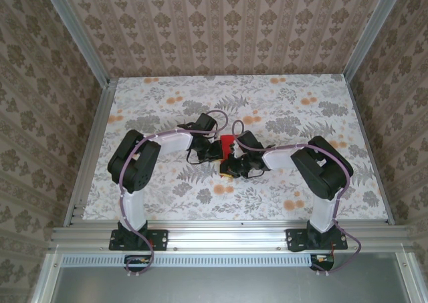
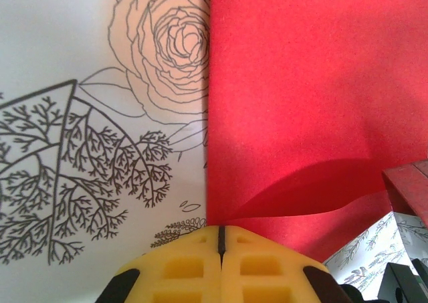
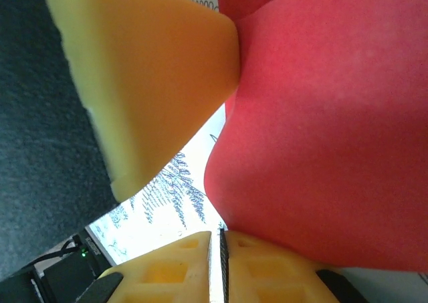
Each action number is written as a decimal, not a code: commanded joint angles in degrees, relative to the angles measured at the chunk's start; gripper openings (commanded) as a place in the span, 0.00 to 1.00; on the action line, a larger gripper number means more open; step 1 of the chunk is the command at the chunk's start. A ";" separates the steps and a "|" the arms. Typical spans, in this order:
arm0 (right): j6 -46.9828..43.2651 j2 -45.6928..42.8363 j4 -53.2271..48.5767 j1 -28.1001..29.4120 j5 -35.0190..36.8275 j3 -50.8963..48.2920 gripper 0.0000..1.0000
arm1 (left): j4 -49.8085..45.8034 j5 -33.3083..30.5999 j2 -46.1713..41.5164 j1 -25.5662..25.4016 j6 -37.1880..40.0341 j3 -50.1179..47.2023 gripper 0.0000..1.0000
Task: Fold a paper plane with a square sheet of paper (pick it up from the middle)
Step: Third fold the triangle at the center of the table.
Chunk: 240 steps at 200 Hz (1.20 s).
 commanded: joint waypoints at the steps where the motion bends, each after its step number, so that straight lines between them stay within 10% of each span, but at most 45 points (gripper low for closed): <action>1: -1.09 0.07 -7.86 0.13 7.17 -0.53 0.14 | -2.97 -3.30 2.44 -0.45 -0.25 -0.47 0.06; 240: 0.75 -11.79 9.68 -0.96 0.42 -6.43 0.28 | -3.32 -3.38 2.34 0.07 -0.02 -0.24 0.06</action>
